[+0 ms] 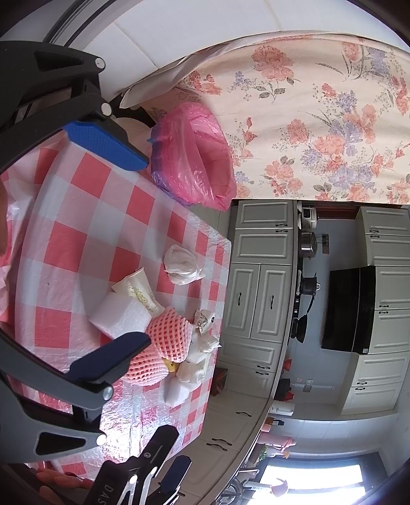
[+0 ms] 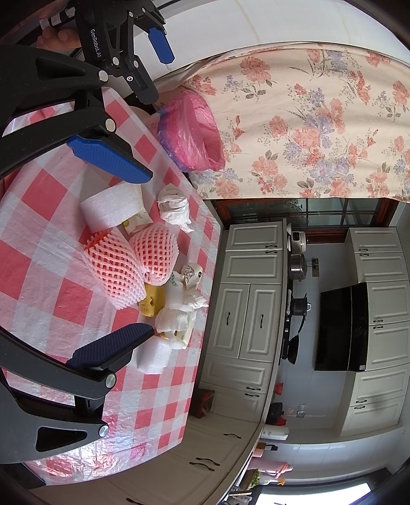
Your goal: Collect trash
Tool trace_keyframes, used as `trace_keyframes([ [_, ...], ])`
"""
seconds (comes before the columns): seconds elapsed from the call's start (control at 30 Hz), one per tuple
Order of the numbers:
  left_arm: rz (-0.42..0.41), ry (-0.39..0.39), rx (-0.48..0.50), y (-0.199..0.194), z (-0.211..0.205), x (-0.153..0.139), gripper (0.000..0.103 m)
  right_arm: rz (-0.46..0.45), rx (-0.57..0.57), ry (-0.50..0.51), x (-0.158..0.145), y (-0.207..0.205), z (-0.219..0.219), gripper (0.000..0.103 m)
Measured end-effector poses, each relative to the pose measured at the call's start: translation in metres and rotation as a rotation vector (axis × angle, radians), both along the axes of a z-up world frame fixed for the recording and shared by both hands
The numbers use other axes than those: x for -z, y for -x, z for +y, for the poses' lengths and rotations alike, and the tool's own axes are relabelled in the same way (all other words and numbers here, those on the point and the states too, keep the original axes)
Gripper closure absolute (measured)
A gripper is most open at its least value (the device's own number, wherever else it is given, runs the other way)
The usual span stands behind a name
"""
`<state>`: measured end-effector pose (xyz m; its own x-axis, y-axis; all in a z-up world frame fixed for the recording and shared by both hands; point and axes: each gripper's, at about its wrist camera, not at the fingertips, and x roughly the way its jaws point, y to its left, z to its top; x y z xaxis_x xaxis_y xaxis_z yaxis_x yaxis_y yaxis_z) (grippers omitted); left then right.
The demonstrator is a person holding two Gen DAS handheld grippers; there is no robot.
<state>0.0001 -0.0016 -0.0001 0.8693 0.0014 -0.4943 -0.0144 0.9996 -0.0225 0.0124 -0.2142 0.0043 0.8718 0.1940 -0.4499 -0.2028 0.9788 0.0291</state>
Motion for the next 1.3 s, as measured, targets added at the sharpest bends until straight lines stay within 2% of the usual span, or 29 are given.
trace_keyframes([
  [1.3,-0.001,-0.006,0.004,0.0013,-0.0023,0.0010,0.004,-0.002,0.008,-0.018,-0.0034,0.0015,-0.0013,0.018],
])
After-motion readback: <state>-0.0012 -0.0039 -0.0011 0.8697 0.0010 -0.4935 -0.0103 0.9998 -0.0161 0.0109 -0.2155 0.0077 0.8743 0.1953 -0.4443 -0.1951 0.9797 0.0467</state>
